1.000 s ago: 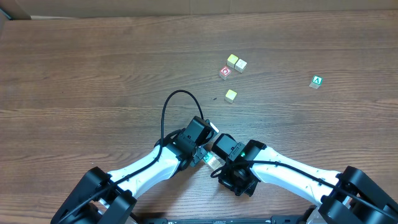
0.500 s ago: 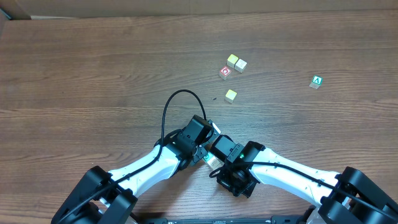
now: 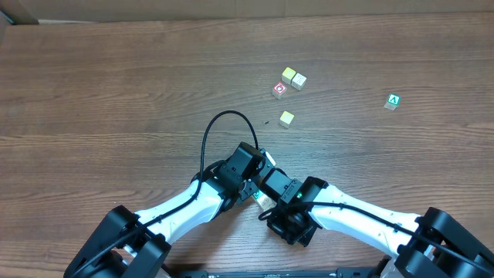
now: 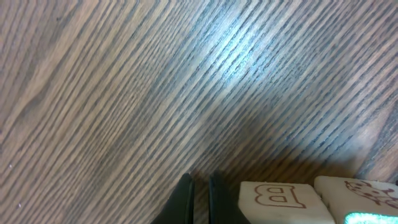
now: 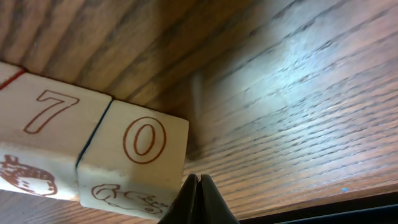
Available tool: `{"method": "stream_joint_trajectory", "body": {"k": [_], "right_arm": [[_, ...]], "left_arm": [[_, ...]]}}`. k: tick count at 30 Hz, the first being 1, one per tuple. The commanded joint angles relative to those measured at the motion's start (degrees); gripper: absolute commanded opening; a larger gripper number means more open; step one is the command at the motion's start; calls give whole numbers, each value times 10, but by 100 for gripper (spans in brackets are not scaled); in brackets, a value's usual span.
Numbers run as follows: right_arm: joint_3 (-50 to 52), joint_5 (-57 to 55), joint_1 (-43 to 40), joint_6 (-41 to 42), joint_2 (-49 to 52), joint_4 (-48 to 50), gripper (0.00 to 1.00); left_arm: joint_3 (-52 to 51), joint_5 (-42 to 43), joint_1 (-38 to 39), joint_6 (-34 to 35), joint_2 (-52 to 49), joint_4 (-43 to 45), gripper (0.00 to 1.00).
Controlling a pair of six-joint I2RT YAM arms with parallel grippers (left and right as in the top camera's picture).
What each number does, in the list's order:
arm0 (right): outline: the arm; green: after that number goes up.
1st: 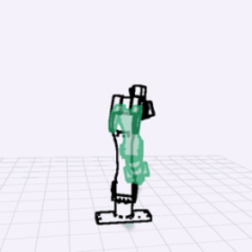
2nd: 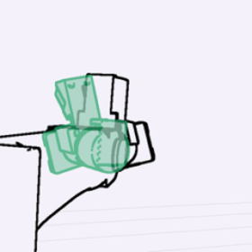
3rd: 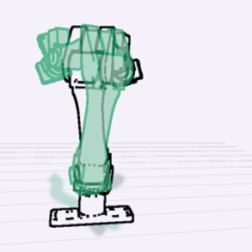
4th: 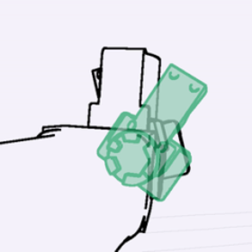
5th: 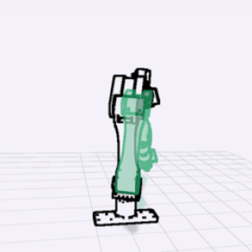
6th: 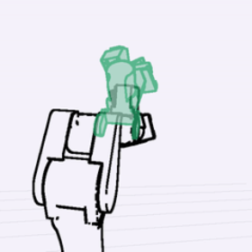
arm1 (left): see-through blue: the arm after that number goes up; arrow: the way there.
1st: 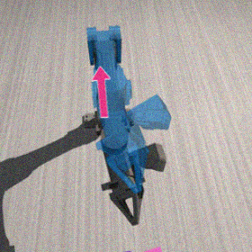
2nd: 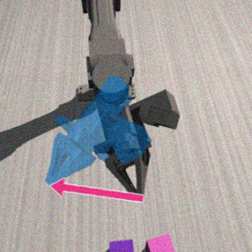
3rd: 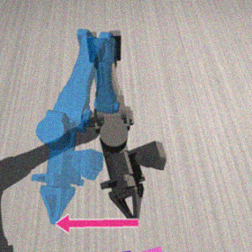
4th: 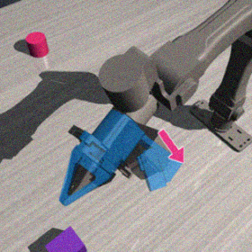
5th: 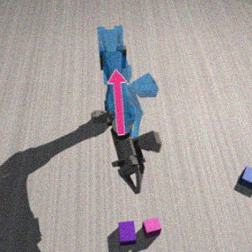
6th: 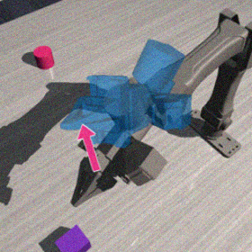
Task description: Flip 5 blocks
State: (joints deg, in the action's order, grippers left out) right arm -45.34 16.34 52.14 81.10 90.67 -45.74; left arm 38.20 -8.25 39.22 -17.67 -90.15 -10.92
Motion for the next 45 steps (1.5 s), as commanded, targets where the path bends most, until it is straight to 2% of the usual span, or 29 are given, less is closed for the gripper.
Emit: {"method": "stream_joint_trajectory", "body": {"k": [1,16,29,45], "right_arm": [[-7,-8,9,13,0,35,4],[-7,-8,13,28,0,48,4],[-7,-9,19,30,0,50,4],[-7,-12,19,38,0,56,4]], "left_arm": [[-8,68,9,-8,-13,2,4],[-8,94,9,-21,-13,5,4],[-8,113,9,-104,-13,10,4],[-8,137,9,-159,-13,9,4]]}}
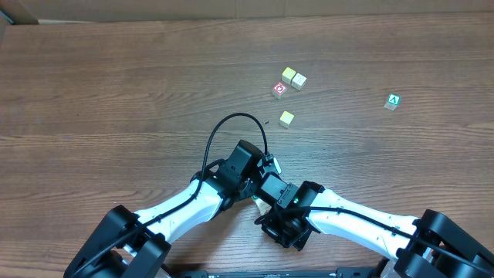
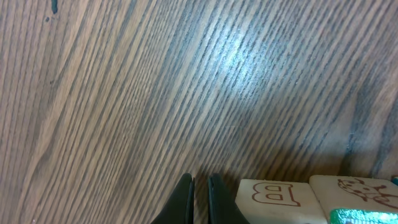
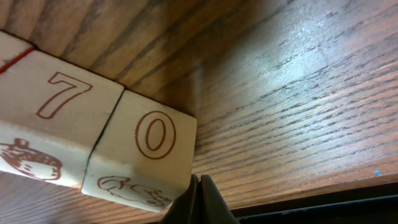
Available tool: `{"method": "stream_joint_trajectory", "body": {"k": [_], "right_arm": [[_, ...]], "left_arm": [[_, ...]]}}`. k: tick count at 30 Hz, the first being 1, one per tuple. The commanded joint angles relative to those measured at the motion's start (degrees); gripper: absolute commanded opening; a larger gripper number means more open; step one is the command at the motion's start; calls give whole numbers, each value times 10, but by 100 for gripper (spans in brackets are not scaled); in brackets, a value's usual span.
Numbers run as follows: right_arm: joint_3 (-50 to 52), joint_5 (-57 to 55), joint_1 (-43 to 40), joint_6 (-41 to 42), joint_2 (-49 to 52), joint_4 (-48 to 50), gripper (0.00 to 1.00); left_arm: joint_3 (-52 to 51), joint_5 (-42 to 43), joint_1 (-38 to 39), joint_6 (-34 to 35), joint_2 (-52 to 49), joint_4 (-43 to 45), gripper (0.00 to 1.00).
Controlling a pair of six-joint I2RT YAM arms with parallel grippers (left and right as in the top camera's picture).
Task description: Flip 5 blocks
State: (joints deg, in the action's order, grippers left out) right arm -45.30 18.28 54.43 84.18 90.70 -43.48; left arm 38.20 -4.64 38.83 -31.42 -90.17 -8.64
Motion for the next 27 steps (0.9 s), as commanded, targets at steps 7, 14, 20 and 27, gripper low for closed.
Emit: {"method": "stream_joint_trajectory", "body": {"k": [7,14,20,27], "right_arm": [[-8,-31,-4,16,0,39,4],[-8,-30,-4,27,0,45,4],[-8,-30,-4,29,0,45,4],[-8,-43,-4,28,0,42,4]], "left_arm": [[-8,106,12,-34,-12,-12,4],[-8,107,13,-55,-12,-10,4],[-8,108,13,-59,-12,-10,4],[-8,111,13,-59,-12,-9,4]]}}
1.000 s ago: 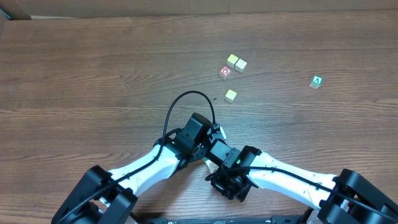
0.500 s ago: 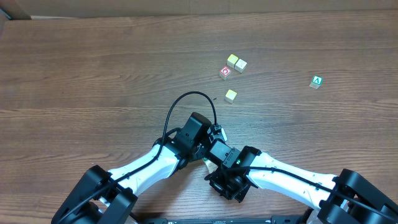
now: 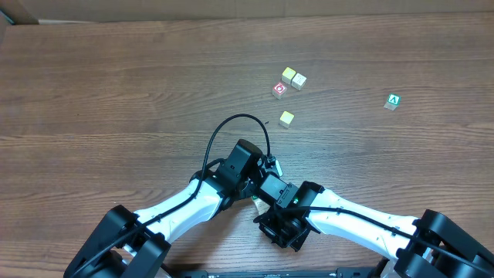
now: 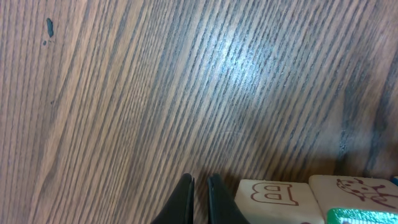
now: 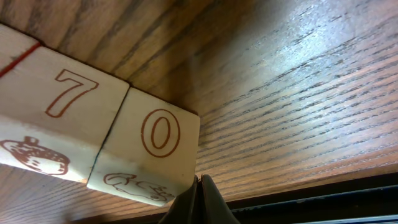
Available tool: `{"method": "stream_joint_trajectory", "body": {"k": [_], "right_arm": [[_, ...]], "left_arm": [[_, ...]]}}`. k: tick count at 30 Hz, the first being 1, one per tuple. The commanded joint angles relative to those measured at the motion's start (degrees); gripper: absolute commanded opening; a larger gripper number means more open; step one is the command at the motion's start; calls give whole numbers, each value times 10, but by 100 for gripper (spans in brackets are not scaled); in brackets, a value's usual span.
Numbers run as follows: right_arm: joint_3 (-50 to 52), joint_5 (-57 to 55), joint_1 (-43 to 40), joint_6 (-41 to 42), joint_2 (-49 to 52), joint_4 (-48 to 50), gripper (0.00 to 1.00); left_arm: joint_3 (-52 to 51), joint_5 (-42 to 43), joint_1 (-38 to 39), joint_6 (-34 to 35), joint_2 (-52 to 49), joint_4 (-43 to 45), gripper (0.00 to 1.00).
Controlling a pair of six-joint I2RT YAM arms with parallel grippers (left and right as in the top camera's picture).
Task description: Flip 5 blocks
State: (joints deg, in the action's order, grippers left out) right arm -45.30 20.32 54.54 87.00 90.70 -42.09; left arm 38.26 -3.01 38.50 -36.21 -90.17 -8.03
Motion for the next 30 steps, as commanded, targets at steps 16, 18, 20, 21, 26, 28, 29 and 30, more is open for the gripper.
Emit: {"method": "stream_joint_trajectory", "body": {"k": [16,18,20,21,26,28,29,30], "right_arm": [[-8,-98,-5,-30,0,17,4],[-8,-103,-5,-30,0,11,4],[-8,-105,-5,-30,0,9,4],[-8,-104,-5,-30,0,9,4],[-8,-113,-5,-30,0,11,4],[-8,-113,-5,-30,0,12,4],[-8,-113,-5,-30,0,12,4],[-8,-113,-5,-30,0,12,4]], "left_arm": [[-9,101,16,-16,-12,-16,4],[-9,101,16,-23,-12,-16,4],[-9,101,16,-27,-12,-16,4],[-9,101,16,-29,-12,-16,4],[-9,101,16,-37,-12,-16,4],[-9,101,16,-38,-12,-15,4],[-9,101,16,-39,-12,-16,4],[-9,101,16,-39,-12,-16,4]]}}
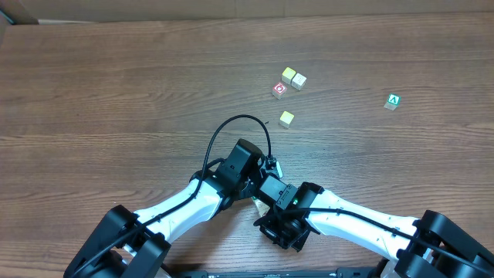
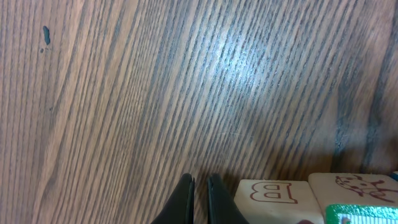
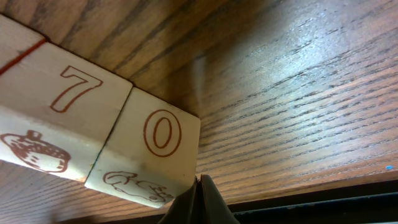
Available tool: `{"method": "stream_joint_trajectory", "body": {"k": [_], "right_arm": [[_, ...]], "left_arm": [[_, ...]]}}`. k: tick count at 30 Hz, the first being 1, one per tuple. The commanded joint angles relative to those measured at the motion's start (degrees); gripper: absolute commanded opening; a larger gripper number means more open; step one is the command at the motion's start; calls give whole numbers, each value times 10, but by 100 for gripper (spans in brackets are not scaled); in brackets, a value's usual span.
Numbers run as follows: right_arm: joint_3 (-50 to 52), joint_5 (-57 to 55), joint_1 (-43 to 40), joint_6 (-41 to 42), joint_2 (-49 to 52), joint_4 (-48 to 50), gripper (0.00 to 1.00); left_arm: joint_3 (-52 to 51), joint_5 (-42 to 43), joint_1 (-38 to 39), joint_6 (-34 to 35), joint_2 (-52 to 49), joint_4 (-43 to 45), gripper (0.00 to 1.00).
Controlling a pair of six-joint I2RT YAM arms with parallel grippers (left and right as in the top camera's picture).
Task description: Flip 5 blocks
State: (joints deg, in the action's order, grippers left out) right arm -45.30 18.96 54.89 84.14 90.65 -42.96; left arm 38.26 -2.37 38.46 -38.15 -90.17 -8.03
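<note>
In the left wrist view my left gripper (image 2: 199, 186) is shut and empty, low over the wood. A pale block with a red "B" (image 2: 277, 198) lies just to its right. Beyond that are a block with an animal drawing (image 2: 353, 185) and a green-faced one (image 2: 360, 213). The right wrist view shows my right gripper (image 3: 199, 190) shut, its tips against the lower corner of the "0" block (image 3: 158, 146). That block touches the "7" block (image 3: 65, 109). Overhead, both wrists (image 1: 255, 181) crowd together and hide this cluster.
Farther up the table (image 1: 116, 85) lie two pale blocks side by side (image 1: 293, 77), a red-and-white block (image 1: 279, 89) and a pale yellow block (image 1: 286, 118). A green "A" block (image 1: 393, 100) sits alone at the right. A black cable (image 1: 231, 123) loops above the left wrist.
Both grippers stay shut beside the same blocks. In the left wrist view the wood has slid a little under the fingers, and the "0" and "7" blocks look barely shifted.
Both grippers were shut low on the table at every moment, left beside the "B" block and right at the "0" block's corner. Overhead, the two wrists drew slightly closer and leftward. The blocks kept their places against the fingers while the wood grain shifted.
</note>
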Motion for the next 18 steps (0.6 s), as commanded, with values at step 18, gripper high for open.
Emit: {"method": "stream_joint_trajectory", "body": {"k": [18], "right_arm": [[-8,-153,47,93,0,39,4]], "left_arm": [[-9,95,16,-26,-12,-16,4]]}}
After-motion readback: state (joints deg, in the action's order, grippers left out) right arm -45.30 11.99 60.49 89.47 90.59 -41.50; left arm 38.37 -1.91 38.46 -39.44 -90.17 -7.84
